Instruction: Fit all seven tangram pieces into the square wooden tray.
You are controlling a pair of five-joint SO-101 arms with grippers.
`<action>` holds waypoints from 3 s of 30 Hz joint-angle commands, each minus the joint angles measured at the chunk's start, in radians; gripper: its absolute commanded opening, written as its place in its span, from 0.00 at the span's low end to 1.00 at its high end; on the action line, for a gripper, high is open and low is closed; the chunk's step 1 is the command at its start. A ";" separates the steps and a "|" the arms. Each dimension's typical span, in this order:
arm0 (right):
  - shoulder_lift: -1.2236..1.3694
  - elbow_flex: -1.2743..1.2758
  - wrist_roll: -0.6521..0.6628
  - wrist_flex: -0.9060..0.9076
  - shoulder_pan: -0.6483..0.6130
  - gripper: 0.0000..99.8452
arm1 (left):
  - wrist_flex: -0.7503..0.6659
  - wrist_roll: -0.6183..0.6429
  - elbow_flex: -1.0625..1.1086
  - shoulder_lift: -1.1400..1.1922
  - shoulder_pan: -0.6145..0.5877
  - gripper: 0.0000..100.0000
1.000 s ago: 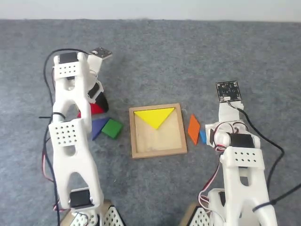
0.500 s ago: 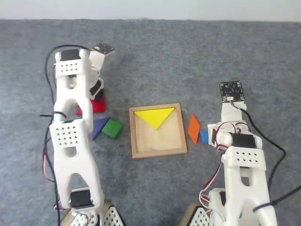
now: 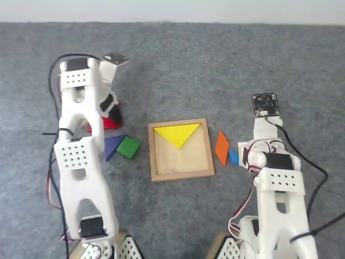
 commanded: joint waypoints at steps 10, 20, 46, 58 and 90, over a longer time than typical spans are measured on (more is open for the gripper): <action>-0.036 -0.006 -0.008 -0.016 0.010 0.02 | 0.018 -0.109 -0.067 0.057 -0.002 0.32; -0.030 -0.006 -0.011 -0.016 0.010 0.02 | 0.029 -0.034 -0.119 0.097 0.000 0.35; -0.028 -0.006 -0.008 -0.038 0.012 0.02 | 0.029 -0.071 -0.033 0.044 0.025 0.23; -0.028 -0.006 -0.006 -0.038 0.012 0.02 | 0.029 -0.043 -0.024 0.012 0.029 0.17; -0.036 -0.006 -0.011 -0.035 0.044 0.02 | -0.173 0.025 0.783 -0.703 0.075 0.17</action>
